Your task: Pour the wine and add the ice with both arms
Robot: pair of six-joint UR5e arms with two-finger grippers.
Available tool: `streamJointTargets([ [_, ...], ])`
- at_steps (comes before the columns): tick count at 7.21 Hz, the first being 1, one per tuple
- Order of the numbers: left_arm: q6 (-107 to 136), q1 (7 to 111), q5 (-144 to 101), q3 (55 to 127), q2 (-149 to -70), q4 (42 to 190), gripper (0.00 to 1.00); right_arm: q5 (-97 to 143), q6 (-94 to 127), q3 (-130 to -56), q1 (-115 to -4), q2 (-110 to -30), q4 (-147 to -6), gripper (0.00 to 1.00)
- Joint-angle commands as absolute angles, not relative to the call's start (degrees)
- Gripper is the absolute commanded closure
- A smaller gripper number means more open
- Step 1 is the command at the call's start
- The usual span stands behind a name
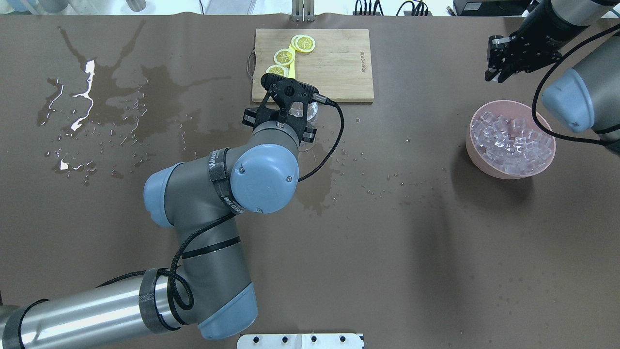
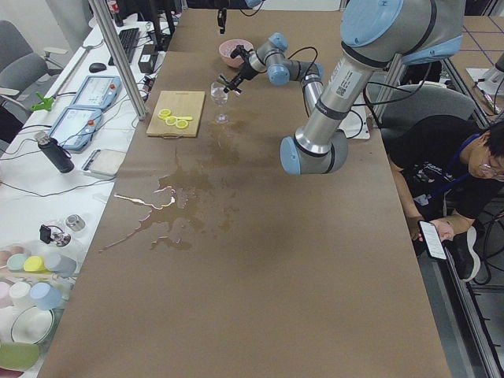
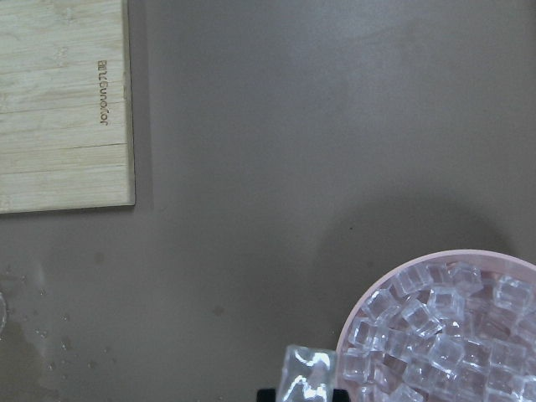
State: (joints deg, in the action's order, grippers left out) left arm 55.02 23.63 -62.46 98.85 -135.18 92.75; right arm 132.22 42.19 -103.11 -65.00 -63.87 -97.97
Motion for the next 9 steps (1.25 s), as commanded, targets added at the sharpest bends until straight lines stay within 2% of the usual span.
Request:
streamJointTargets([
  [1,55.0,23.6,-62.5,99.0,-135.7,91.5,0.75,131.9,42.2,-103.5,-64.2,-63.1,-98.8,1.0],
  [9,54.9,24.4,-65.9,99.5,-137.5,86.7,0.75,131.0,47.3,-102.9,-60.7,-58.4,-99.8,1.0],
])
